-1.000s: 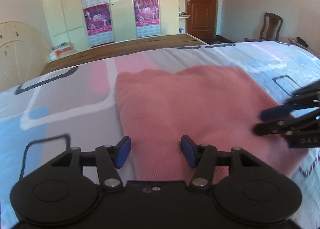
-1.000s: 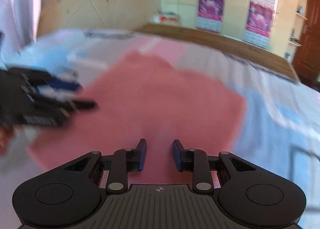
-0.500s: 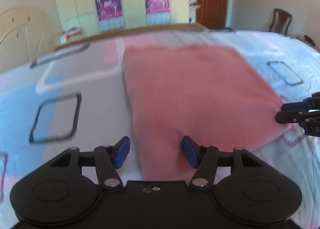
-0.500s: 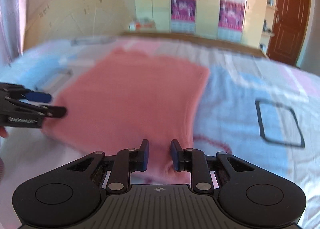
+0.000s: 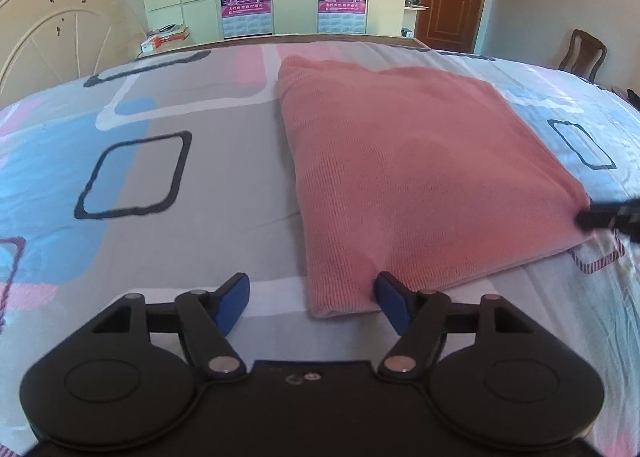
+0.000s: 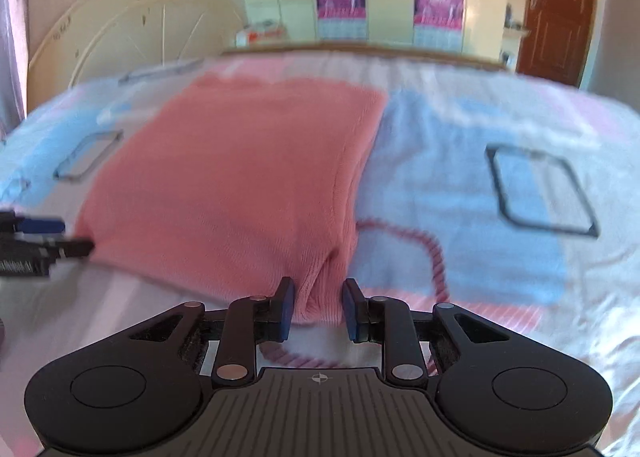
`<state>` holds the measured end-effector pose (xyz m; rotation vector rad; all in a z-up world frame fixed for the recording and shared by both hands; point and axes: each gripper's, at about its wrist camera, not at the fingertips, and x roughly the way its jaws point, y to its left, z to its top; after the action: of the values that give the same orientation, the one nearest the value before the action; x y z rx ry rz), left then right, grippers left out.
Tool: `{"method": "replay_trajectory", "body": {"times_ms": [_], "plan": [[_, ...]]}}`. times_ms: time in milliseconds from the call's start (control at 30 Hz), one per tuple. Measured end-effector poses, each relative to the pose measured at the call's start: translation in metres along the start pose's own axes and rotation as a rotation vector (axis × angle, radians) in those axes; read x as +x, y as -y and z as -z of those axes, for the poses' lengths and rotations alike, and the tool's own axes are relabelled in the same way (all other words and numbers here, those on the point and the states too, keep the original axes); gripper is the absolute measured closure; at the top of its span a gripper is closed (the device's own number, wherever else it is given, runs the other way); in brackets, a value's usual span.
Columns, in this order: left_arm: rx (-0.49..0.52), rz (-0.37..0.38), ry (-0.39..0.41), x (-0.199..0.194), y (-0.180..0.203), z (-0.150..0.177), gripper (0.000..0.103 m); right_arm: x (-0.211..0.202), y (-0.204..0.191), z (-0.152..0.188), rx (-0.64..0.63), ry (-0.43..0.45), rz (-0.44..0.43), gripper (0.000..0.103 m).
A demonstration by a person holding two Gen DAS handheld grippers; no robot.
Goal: Fold small clothes
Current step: 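Grasp the pink sweater edge with the left tool while the right tool grasps beside it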
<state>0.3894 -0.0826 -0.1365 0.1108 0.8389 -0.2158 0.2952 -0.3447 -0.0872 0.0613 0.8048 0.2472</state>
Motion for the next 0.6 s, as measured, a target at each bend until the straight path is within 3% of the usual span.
{"method": "replay_trajectory", "body": {"times_ms": [100,167,233,300,367,433,533,567,600], "plan": [[0.028,-0.027,-0.001,-0.001,0.006,0.000,0.036,-0.020,-0.011,-0.009,-0.023,0.099,0.032,0.079],[0.021,-0.031,-0.009,0.001,0.007,0.001,0.036,-0.021,-0.016,-0.013,-0.037,0.128,0.010,0.079],[0.019,-0.037,-0.012,0.001,0.008,0.002,0.035,-0.007,-0.019,-0.010,-0.064,0.062,-0.002,0.079],[0.030,-0.049,-0.013,0.000,0.010,0.004,0.033,0.018,-0.020,0.001,-0.108,-0.070,0.041,0.079],[0.053,-0.072,-0.018,0.000,0.012,0.006,0.028,0.015,-0.018,0.006,-0.111,-0.044,0.039,0.079],[0.090,-0.117,-0.040,0.001,0.016,0.008,0.015,0.011,-0.017,0.003,-0.100,-0.061,0.044,0.079],[0.088,-0.117,-0.020,-0.013,0.012,0.010,0.011,-0.004,-0.010,-0.005,-0.024,-0.036,0.012,0.078],[0.053,-0.089,0.025,-0.024,0.006,0.008,0.008,-0.009,-0.002,-0.009,0.020,-0.009,-0.006,0.073],[0.020,-0.067,0.061,-0.031,0.001,0.004,0.002,-0.013,0.006,-0.012,0.059,0.008,-0.008,0.052]]}}
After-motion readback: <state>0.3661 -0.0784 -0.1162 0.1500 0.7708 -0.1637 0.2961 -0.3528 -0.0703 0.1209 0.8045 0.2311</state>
